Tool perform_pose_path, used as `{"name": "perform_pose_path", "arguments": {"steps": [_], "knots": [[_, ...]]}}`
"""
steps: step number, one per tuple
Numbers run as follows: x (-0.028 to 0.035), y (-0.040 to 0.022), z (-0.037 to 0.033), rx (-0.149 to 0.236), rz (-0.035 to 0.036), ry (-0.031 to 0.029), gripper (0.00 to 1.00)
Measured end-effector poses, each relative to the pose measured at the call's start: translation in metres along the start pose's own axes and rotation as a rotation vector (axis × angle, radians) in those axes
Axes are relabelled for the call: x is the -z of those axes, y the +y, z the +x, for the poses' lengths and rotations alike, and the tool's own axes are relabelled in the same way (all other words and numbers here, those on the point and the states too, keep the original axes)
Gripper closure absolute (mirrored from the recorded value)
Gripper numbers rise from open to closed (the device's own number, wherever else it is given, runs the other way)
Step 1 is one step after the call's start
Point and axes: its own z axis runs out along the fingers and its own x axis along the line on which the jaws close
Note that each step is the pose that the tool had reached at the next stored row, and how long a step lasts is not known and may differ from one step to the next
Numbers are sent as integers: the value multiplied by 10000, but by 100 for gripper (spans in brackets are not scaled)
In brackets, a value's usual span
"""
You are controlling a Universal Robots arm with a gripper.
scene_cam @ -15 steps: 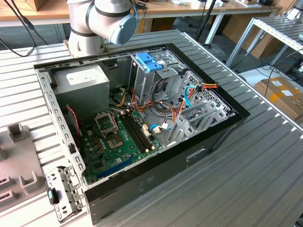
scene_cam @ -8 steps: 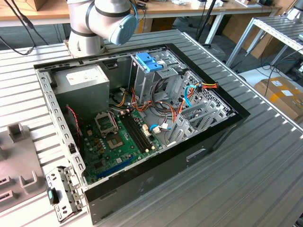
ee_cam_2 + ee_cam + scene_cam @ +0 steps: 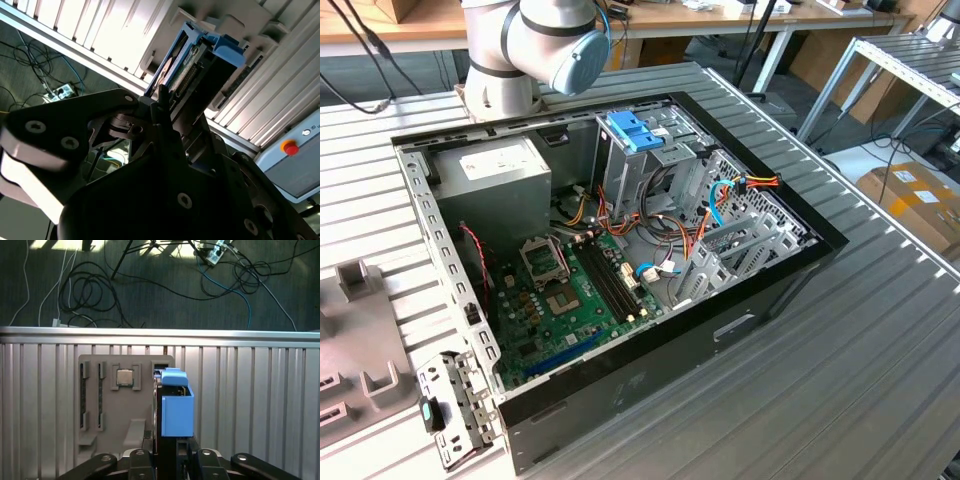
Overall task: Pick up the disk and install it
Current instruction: 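Pick up the disk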
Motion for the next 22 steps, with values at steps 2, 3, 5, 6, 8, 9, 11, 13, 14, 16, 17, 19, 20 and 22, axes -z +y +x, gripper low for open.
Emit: {"name": "perform_pose_path", "arguments": {"steps": [2,3,5,6,8,9,11,13,14,16,17,19,20,22], "knots": [[17,0,0,0,-1,0,65],[22,0,0,0,0,0,65],[29,0,0,0,0,0,65],[31,0,0,0,0,0,65],[35,0,0,-1,0,0,65],[36,0,0,0,-1,0,65],[39,0,0,0,0,0,65],[42,0,0,-1,0,0,65],[43,-1,0,0,-1,0,65],[46,-1,0,0,-1,0,65],[47,-1,0,0,0,0,65],[49,-1,0,0,0,0,65],[50,-1,0,-1,-1,0,65],[57,0,0,0,-1,0,65]]}}
